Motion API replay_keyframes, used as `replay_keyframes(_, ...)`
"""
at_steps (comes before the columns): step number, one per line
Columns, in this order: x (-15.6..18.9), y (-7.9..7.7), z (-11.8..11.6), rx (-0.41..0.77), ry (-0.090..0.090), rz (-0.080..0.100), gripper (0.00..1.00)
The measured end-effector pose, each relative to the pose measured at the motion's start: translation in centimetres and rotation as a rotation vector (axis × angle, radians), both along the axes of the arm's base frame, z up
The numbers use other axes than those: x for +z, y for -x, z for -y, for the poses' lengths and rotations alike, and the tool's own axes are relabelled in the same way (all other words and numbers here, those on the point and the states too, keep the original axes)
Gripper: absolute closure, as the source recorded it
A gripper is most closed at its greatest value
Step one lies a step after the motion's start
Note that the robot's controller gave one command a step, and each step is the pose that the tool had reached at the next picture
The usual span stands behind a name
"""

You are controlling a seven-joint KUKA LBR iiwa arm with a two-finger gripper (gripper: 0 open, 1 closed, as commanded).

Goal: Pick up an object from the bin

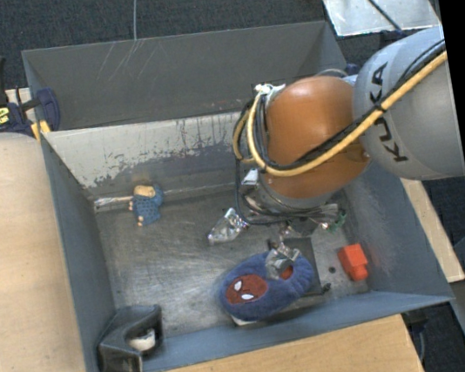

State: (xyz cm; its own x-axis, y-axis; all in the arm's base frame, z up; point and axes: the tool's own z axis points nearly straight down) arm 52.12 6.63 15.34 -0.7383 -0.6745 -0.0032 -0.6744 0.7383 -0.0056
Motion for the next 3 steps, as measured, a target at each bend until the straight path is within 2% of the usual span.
replay_keyframes(1, -6.4, 1.2, 2.3, -0.261, -0.003, 0.012, 0.0)
replay_keyframes(2, -6.6, 1.7, 2.8, -0.263, 0.01, -0.009, 1.0)
replay_keyframes(3, 11.0, 3.4, 2.1, -0.246, -0.005, 0.005, 1.0)
